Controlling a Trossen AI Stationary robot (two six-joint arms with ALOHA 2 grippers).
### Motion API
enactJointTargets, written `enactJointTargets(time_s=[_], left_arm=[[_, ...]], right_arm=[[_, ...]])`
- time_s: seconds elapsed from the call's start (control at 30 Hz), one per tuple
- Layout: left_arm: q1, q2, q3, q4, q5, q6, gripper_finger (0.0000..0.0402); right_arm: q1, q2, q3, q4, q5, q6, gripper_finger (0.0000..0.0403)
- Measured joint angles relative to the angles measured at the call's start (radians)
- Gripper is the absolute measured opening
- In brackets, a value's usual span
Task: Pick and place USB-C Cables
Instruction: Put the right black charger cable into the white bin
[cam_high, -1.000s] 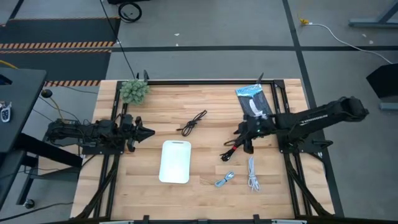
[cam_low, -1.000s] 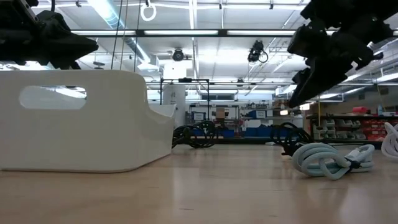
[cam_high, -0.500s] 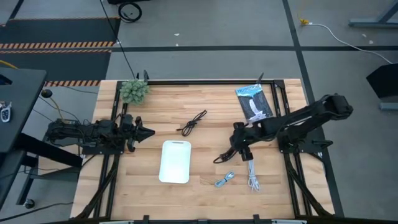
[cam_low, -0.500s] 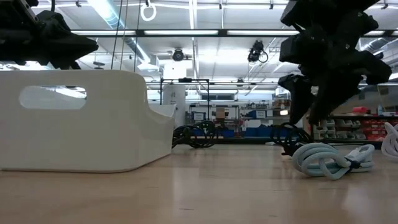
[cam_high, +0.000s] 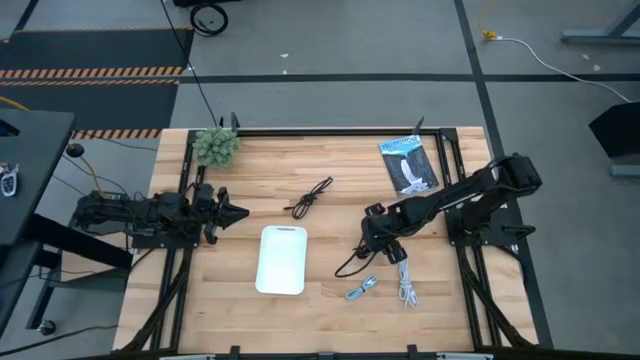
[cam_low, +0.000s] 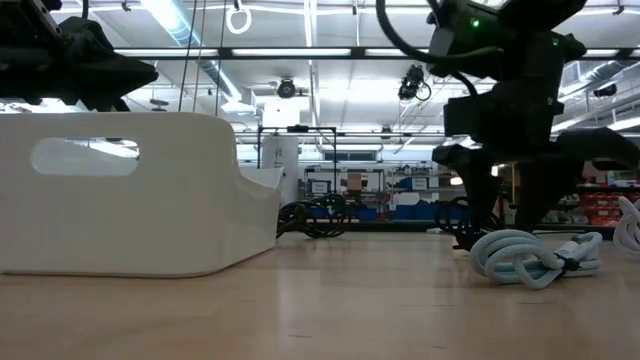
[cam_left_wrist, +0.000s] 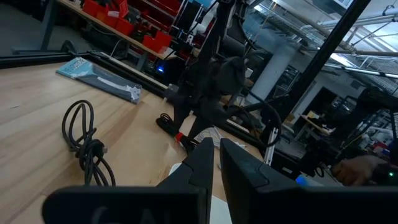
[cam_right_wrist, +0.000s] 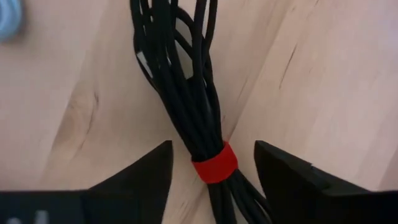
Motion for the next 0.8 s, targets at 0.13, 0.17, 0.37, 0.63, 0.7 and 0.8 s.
enactJointTargets(time_s=[0.13,0.17,0.37,0.63,0.7,0.8], left_arm=[[0.0,0.0,0.0,0.0,0.0,0.0,0.0036],[0.0,0.0,0.0,0.0,0.0,0.0,0.0036],[0.0,0.0,0.0,0.0,0.0,0.0,0.0036],[0.0,0.0,0.0,0.0,0.0,0.0,0.0036],[0.0,0.0,0.0,0.0,0.0,0.0,0.0036],[0.0,0.0,0.0,0.0,0.0,0.0,0.0036]], right_arm=[[0.0,0.037,0.028,-0.025,0.0,-0.01,0.0162],[0.0,0.043,0.032,-0.03,0.0,-0.01,0.0147],[0.0,0.054,0.061,-0.049,-0.022,-0.034,0.006],[0.023,0.054,0.206,-0.019,-0.008,-0.06,0.006],[0.03,0.054,0.239,0.008,0.011,-0.089,0.006],[0.045,0.054,0.262,0.096,0.02,-0.141,0.0067]])
